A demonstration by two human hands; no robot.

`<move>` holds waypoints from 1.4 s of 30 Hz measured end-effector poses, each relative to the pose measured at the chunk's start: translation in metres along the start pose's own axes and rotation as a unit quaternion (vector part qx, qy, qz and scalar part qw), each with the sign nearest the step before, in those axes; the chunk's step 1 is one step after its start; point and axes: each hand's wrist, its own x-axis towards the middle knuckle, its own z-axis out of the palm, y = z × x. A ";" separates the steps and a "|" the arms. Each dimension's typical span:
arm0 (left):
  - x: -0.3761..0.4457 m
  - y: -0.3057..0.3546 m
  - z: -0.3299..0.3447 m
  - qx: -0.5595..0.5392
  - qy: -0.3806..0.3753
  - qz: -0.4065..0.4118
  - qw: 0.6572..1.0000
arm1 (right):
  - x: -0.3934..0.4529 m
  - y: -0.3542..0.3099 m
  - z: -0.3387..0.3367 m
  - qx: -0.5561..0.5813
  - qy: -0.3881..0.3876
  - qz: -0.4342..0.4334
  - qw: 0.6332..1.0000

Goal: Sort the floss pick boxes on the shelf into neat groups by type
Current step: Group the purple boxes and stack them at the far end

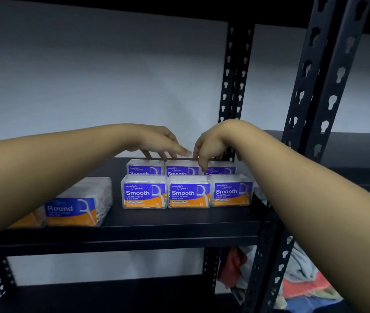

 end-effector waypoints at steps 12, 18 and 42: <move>-0.015 -0.037 0.018 -0.029 0.051 -0.116 0.991 | 0.014 0.001 0.027 0.127 0.072 0.012 0.989; -0.021 -0.025 0.022 -0.020 0.033 -0.087 0.995 | 0.021 0.007 0.032 0.095 0.074 0.020 0.993; -0.050 -0.009 0.049 0.102 0.097 0.009 0.990 | -0.038 0.013 0.060 0.119 0.131 -0.045 0.983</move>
